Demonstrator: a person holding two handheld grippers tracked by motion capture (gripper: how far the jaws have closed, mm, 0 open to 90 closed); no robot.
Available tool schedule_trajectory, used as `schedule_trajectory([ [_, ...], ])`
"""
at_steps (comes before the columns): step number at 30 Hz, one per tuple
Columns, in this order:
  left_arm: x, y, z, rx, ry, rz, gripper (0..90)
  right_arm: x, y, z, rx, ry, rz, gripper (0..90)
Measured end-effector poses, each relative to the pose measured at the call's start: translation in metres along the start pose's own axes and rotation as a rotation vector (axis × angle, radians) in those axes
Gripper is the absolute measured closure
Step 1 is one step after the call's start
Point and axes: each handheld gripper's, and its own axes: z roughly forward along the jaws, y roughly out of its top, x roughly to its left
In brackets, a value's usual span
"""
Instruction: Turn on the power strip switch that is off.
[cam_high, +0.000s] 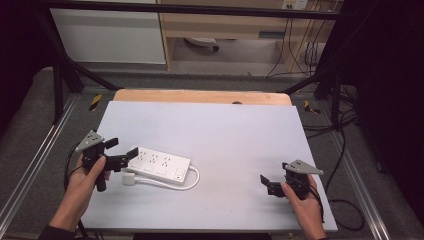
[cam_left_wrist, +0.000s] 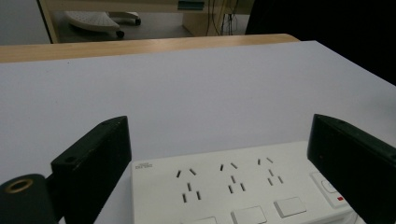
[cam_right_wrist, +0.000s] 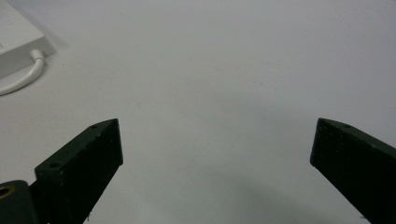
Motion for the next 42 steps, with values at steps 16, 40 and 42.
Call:
schedule_trajectory([
  [16,-0.003,0.000,-0.020,-0.010,-0.019,0.006,6.2,-0.001,0.000,-0.001,-0.002,-0.008,0.009,3.1],
  [40,0.006,-0.007,-0.054,-0.034,-0.019,-0.005,6.1,-0.001,0.001,-0.001,-0.004,-0.005,0.007,3.0],
  [42,0.006,-0.008,-0.057,-0.036,-0.018,-0.008,6.1,-0.001,0.001,-0.001,-0.008,-0.005,0.005,3.0],
])
